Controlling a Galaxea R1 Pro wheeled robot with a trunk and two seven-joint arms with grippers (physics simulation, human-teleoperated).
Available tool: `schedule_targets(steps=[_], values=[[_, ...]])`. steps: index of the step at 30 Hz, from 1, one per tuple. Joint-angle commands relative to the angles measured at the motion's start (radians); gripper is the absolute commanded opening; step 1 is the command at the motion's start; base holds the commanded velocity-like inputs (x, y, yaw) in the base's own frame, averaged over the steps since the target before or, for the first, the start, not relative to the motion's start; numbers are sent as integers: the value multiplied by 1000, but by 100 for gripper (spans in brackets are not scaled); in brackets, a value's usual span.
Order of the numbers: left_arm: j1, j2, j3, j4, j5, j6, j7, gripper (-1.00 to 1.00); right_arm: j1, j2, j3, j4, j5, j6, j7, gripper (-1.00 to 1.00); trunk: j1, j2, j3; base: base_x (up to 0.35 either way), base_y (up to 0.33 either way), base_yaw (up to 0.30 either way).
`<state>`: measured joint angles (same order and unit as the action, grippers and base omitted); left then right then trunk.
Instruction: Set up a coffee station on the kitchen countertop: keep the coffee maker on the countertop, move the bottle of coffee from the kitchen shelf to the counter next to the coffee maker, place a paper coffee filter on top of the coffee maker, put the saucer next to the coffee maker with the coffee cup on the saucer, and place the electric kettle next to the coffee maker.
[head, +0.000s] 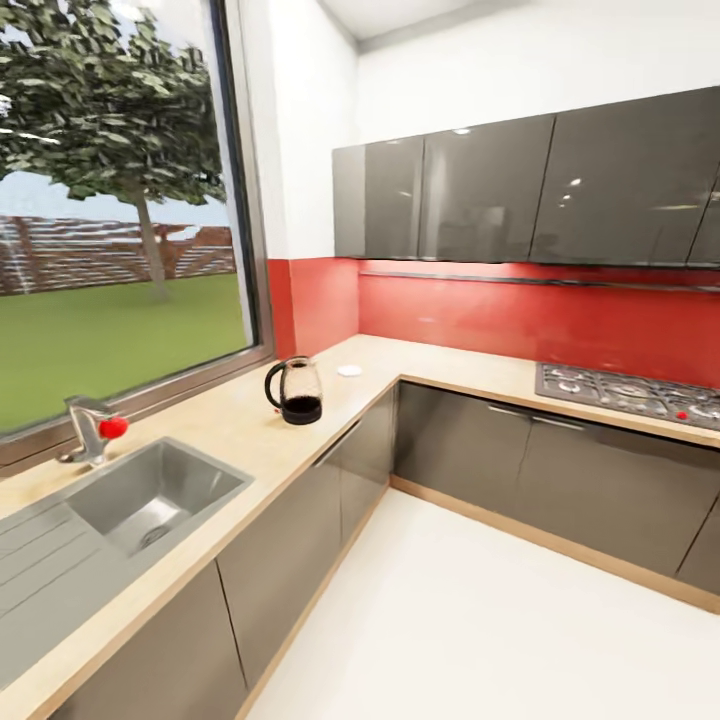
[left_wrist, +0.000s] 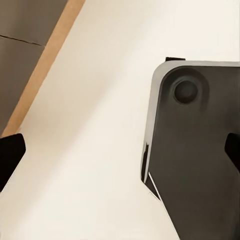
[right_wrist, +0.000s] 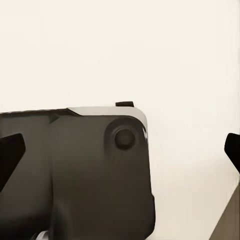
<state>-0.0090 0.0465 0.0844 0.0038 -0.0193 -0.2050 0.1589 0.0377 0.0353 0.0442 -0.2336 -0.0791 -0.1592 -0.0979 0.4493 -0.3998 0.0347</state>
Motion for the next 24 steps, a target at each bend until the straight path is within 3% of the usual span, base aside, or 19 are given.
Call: schedule_targets(steps=[1,16,24], values=[[0,0,7,1,-2,-3,1,100,1,0,5,-1,-8,-2,-3,100,1,0,0,242,-198,-300],[-1,1,8,0,0,-2,4,100,1,-2,8,4,-5,-2,-3,100,1,0,0,242,-198,-295],[-1,0,9,-1,-2,-2,4,100,1,-4,14,5,-1,-2,-2,100,1,0,0,267,-171,-61]])
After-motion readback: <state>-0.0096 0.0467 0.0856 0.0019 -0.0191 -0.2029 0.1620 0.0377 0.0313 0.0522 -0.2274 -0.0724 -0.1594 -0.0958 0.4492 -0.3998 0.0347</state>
